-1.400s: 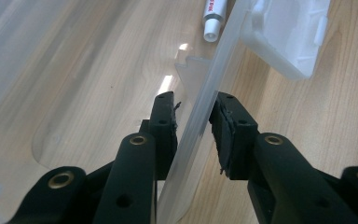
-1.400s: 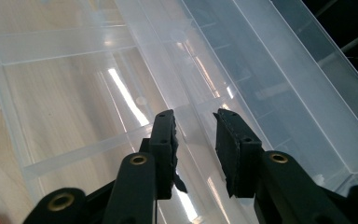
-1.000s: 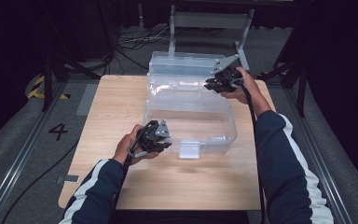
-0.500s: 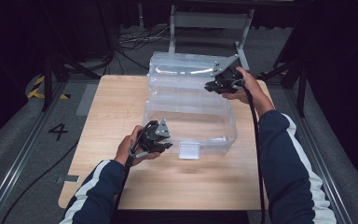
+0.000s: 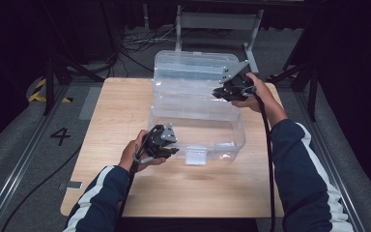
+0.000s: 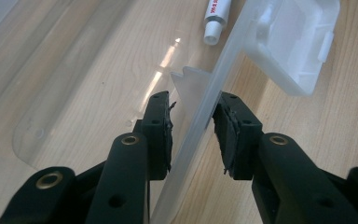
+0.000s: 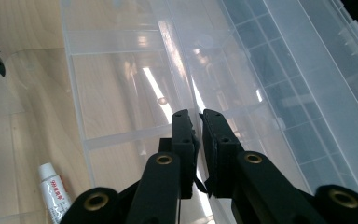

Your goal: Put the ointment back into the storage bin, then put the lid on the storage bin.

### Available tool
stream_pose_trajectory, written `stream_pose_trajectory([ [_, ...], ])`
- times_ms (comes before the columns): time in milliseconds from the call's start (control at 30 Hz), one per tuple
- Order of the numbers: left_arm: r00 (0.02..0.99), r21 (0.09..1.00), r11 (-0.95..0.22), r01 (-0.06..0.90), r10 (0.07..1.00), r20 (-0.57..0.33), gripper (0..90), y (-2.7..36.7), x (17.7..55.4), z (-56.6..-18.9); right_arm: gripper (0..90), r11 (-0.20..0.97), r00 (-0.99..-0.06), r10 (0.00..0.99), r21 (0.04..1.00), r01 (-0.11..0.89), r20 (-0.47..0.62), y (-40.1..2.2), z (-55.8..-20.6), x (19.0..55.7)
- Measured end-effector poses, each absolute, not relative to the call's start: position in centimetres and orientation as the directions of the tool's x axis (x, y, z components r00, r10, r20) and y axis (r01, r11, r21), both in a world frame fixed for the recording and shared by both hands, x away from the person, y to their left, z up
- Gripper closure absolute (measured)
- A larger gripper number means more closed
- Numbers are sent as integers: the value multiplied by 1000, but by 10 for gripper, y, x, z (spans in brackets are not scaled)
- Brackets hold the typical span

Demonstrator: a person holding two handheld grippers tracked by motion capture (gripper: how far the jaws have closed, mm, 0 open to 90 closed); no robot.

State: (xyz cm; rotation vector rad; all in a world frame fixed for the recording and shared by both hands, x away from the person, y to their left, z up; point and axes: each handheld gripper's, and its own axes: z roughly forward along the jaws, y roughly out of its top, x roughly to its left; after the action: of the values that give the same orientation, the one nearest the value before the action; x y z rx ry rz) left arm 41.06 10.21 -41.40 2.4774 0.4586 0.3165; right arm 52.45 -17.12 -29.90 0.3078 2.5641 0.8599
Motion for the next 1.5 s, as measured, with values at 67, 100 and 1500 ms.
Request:
stream_pose_trajectory([
  [67,912,594,-764,251,392,119,669,102,410,-414,841,786,-890,324,615,65,-321,-172,-299,520],
  [100,912,595,-764,251,392,119,669,102,410,-414,840,786,-891,323,615,65,-319,-172,-299,519],
  [1500,911,591,-766,253,394,121,659,101,411,-414,817,765,-882,331,643,44,-334,-179,-306,476],
])
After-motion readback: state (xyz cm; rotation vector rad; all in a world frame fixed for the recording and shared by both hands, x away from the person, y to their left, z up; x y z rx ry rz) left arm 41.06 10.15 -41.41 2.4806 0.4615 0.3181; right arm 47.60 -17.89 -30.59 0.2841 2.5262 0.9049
